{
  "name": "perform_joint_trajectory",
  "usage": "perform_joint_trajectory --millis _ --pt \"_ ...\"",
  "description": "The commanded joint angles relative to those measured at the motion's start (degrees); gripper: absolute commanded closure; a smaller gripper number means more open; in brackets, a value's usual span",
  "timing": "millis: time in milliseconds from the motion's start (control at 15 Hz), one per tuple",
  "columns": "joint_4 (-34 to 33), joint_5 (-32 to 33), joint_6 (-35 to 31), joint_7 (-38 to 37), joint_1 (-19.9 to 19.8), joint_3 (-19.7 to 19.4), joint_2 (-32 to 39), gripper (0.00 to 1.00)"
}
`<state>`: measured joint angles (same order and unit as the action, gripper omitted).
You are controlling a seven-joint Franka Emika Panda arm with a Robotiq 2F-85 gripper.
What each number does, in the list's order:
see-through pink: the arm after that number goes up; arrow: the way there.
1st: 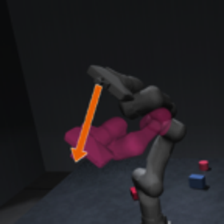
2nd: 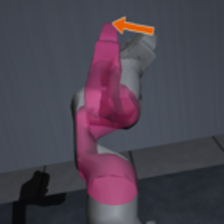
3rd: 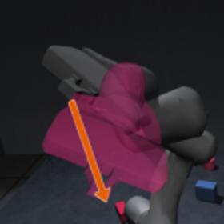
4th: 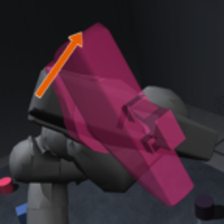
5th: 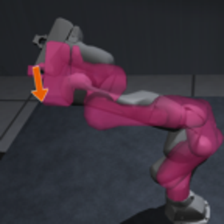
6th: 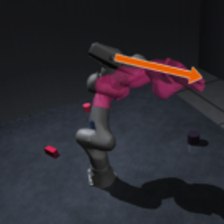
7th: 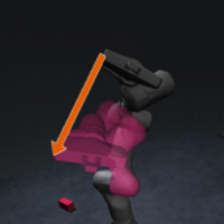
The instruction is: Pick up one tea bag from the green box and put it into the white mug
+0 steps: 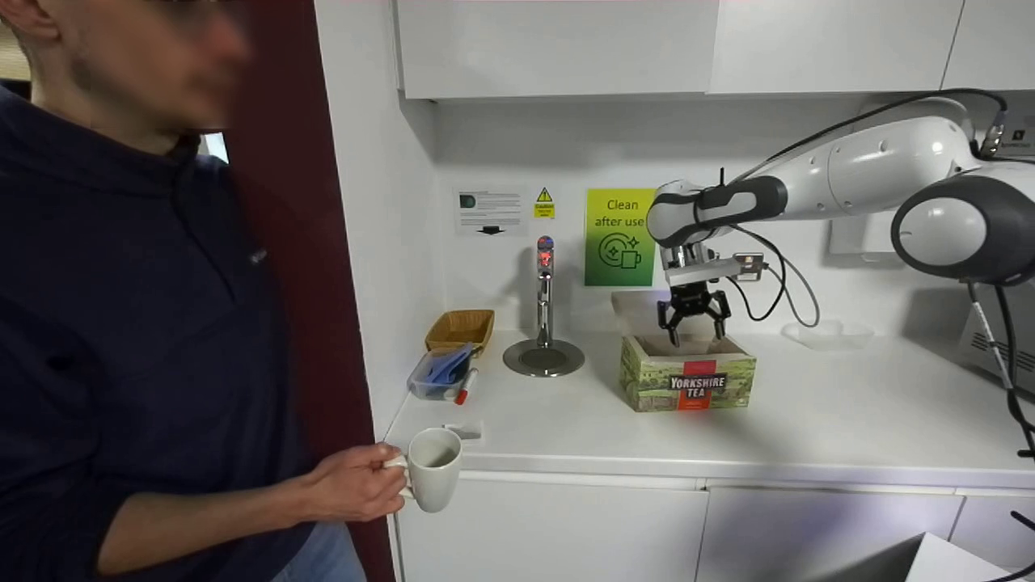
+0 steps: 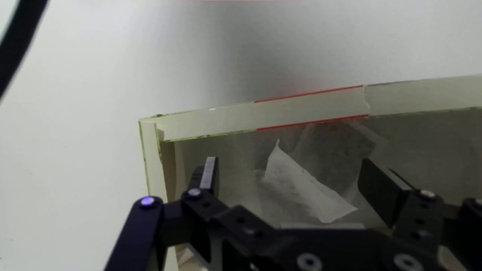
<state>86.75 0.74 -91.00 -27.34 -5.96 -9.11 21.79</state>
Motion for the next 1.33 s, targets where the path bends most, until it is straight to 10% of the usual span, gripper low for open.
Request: perform_joint_trajectory --millis 0,667,733,1267 --pt "-4.3 -1.6 3.6 -0.4 -0.6 -0.3 2.2 0.00" --pt "-6.5 -1.8 4.1 -0.4 -0.7 -0.3 3.9 0.00" --pt "-6.5 -1.6 4.0 -0.4 -0.7 -0.3 3.9 0.25" --pt "-6.9 -1.7 3.9 -0.3 -0.6 -0.3 3.5 0.78"
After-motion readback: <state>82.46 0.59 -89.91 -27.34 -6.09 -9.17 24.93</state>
